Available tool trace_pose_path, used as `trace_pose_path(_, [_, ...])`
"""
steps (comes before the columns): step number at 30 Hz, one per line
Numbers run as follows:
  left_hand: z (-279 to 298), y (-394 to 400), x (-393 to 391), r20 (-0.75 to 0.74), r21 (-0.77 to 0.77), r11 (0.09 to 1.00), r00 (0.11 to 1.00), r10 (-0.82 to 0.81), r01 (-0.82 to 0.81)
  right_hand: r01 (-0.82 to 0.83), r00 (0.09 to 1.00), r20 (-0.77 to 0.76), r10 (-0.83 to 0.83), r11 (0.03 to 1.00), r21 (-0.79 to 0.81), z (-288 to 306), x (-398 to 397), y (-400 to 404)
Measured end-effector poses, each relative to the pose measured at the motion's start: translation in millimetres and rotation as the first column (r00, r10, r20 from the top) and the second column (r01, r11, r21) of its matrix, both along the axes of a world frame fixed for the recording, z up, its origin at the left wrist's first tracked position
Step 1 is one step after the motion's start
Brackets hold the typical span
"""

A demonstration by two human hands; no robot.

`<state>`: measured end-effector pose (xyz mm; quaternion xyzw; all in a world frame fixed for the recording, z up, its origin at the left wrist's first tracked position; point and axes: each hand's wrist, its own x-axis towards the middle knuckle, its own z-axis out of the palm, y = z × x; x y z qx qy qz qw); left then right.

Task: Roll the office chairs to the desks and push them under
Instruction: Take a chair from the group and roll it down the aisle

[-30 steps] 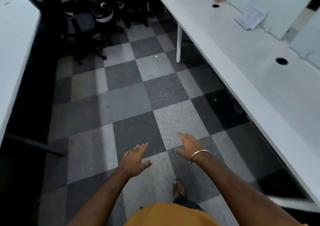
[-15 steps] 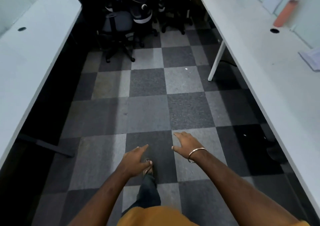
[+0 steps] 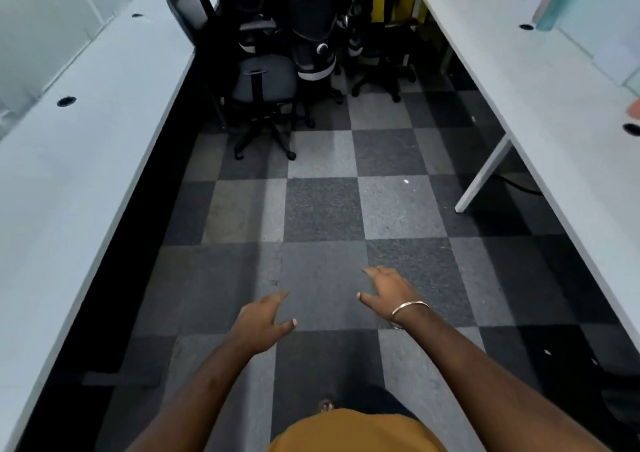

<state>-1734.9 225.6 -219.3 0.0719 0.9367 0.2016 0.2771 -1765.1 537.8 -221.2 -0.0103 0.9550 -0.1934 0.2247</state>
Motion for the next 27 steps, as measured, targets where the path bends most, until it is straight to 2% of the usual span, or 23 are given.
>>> trace_pose_path(9, [8.4, -12.8, -199.7, -0.023, -0.007, 1.000, 0.999, -0.023, 0.023, -0.021, 1.000, -0.013, 0.021, 1.000, -0.021, -22.5, -204.0, -18.1])
trace_pose_path(16, [9.7, -39.3, -348.7, 0.001, -0.007, 0.993, 0.993, 0.121, -0.121, -0.086, 0.994, 0.064, 0.090, 0.994, -0.072, -12.7, -378.7, -42.8])
trace_pose_path(27, [-12.2, -144.7, -557.1, -0.022, 0.074, 0.963, 0.965, 0.261, -0.259, -0.236, 0.969, 0.051, 0.241, 0.968, -0.089, -12.9, -631.0, -175.6])
